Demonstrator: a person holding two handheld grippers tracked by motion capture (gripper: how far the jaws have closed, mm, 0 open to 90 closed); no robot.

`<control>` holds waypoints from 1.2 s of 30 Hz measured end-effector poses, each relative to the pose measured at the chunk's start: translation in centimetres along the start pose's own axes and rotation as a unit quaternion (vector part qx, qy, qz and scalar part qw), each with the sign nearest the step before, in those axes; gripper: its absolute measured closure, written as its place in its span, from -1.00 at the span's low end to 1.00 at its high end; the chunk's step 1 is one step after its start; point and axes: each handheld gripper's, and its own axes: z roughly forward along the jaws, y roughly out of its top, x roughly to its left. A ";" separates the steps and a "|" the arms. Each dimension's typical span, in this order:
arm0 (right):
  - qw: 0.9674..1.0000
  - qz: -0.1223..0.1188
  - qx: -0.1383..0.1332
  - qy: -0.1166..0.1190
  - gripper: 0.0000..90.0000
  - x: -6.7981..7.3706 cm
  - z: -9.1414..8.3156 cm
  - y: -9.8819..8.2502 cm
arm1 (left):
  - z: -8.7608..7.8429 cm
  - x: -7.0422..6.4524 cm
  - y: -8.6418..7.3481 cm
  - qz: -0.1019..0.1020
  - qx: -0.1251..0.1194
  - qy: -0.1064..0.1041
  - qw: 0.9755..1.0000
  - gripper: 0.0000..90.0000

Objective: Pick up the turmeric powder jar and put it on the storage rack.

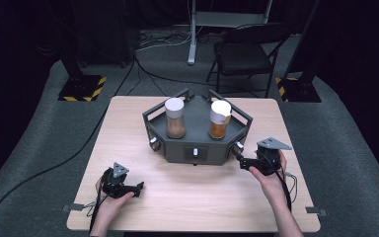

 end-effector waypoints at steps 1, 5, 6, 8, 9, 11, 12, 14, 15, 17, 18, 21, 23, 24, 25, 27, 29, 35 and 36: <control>1.000 0.001 0.001 -0.001 -0.83 -0.1 0.0 -0.3 | 0.0 0.0 0.0 0.000 0.000 0.000 1.000 -0.95; 1.000 0.005 0.006 -0.006 -0.82 -0.3 -0.2 -1.6 | 0.0 0.0 0.0 0.000 0.000 0.000 1.000 -0.95; 1.000 0.005 0.007 -0.007 -0.82 -0.4 -0.2 -1.8 | 0.0 0.0 0.0 0.000 0.000 0.000 1.000 -0.95; 1.000 0.011 0.011 -0.009 -0.82 -0.8 -0.4 -2.7 | 0.0 0.0 0.0 0.000 0.000 0.000 1.000 -0.95; 1.000 0.014 0.012 -0.010 -0.82 -0.9 -0.4 -3.1 | 0.0 0.0 0.0 0.000 0.000 0.000 1.000 -0.95; 1.000 0.016 0.015 -0.011 -0.82 -1.1 -0.5 -3.7 | 0.0 0.0 0.0 -0.001 0.000 0.001 1.000 -0.95; 1.000 0.020 0.017 -0.012 -0.82 -1.2 -0.5 -4.1 | 0.0 -0.1 0.0 -0.001 0.000 0.001 1.000 -0.95; 0.999 0.027 0.018 -0.010 -0.82 -1.5 -0.5 -4.8 | 0.0 -0.1 0.0 -0.001 0.000 0.001 1.000 -0.95; 0.999 0.029 0.022 -0.011 -0.82 -1.6 -0.5 -5.1 | 0.0 -0.1 0.0 -0.001 0.000 0.001 1.000 -0.95; 0.999 0.034 0.026 -0.012 -0.82 -1.7 -0.6 -5.6 | 0.0 -0.1 0.0 -0.001 0.000 0.001 1.000 -0.95; 0.999 0.034 0.027 -0.012 -0.82 -1.8 -0.6 -5.9 | 0.0 -0.1 0.0 -0.001 0.000 0.001 1.000 -0.95; 0.999 0.041 0.031 -0.014 -0.82 -2.0 -0.6 -6.5 | 0.0 -0.1 0.0 -0.001 0.000 0.001 1.000 -0.95; 0.998 0.047 0.037 -0.016 -0.82 -2.3 -0.6 -7.2 | 0.0 -0.1 0.0 -0.001 0.000 0.001 1.000 -0.95; 0.998 0.048 0.039 -0.017 -0.82 -2.3 -0.6 -7.4 | 0.0 -0.1 0.0 -0.001 0.000 0.001 1.000 -0.95; 0.998 0.048 0.040 -0.018 -0.82 -2.3 -0.6 -7.6 | 0.0 -0.1 0.0 -0.001 0.000 0.001 1.000 -0.95; 0.998 0.050 0.044 -0.021 -0.82 -2.5 -0.7 -7.9 | 0.0 -0.1 0.0 -0.001 0.000 0.001 1.000 -0.95; 0.997 0.054 0.046 -0.020 -0.82 -2.6 -0.7 -8.2 | 0.0 -0.1 0.0 -0.001 0.000 0.000 1.000 -0.95; 0.996 0.059 0.060 -0.019 -0.82 -3.0 -0.7 -8.8 | 0.0 -0.1 0.0 -0.001 0.000 0.001 1.000 -0.95; 0.996 0.058 0.063 -0.020 -0.82 -2.9 -0.6 -8.9 | 0.0 -0.1 0.0 -0.001 0.000 0.001 1.000 -0.95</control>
